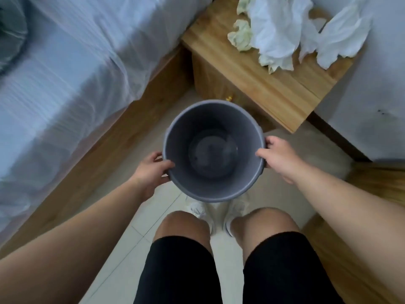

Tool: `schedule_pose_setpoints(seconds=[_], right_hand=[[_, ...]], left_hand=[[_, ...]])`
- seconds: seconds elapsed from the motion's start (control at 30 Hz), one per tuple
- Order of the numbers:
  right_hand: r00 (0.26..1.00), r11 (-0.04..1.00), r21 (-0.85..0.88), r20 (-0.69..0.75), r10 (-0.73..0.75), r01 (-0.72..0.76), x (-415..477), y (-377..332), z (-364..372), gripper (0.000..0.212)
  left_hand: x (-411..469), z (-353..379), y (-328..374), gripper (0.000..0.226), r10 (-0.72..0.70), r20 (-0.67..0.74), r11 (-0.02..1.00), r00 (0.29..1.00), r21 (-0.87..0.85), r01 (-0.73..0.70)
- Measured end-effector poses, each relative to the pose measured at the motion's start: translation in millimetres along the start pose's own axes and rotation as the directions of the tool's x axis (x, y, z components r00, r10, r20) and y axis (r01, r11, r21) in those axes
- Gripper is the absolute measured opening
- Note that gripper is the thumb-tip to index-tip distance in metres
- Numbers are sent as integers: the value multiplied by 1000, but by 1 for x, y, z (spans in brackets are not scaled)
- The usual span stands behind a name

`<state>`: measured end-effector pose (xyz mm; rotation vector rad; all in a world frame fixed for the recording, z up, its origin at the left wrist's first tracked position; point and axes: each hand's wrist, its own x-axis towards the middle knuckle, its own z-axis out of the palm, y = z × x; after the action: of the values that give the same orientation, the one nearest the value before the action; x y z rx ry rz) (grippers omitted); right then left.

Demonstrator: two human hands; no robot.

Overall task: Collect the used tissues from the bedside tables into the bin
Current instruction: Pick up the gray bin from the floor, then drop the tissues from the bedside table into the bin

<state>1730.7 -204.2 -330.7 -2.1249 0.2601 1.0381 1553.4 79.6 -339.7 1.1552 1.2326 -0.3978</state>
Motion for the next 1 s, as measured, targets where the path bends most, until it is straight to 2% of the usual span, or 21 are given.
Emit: schedule_pose_setpoints(seconds=[0.13, 0.27, 0.47, 0.53, 0.6, 0.67, 0.7, 0.77, 0.87, 0.93, 1.0], right_hand=[[999, 998, 39, 16, 51, -52, 76, 34, 32, 22], [998, 998, 55, 51, 32, -34, 127, 53, 55, 21], [996, 992, 120, 83, 22, -32, 160, 61, 73, 19], [995, 992, 115, 85, 41, -51, 160, 61, 71, 25], [995, 994, 67, 71, 77, -82, 148, 56, 63, 41], [994, 994, -34, 7, 109, -109, 123, 48, 50, 60], [992, 990, -75, -14, 122, -123, 105, 41, 41, 62], [987, 983, -91, 8, 162, -160, 63, 22, 21, 53], [974, 978, -44, 85, 209, -206, -15, -15, -17, 36], [977, 979, -89, 94, 194, -186, -71, -44, -47, 24], [982, 978, -145, 95, 165, -151, -125, -73, -73, 10]], left_hand=[[89, 8, -23, 32, 8, 25, 999, 1000, 45, -9], [149, 7, -38, 31, 32, 22, 998, 999, 56, -34], [180, 7, -43, 48, 26, 45, 999, 999, 22, -27], [176, 7, -42, 56, 15, 65, 1000, 998, 20, -16], [162, 7, -37, 70, -16, 70, 998, 997, 66, 12], [135, 8, -31, 82, -28, 3, 980, 1000, 195, 27], [116, 9, -26, 83, -12, -40, 962, 999, 271, 23], [69, 11, -12, 72, 15, -80, 937, 997, 350, 14], [-22, 14, 18, 42, 13, 31, 923, 999, 383, -24], [-88, 16, 41, 28, 86, 118, 877, 989, 463, -131], [-149, 16, 63, 24, 186, 173, 776, 967, 577, -253]])
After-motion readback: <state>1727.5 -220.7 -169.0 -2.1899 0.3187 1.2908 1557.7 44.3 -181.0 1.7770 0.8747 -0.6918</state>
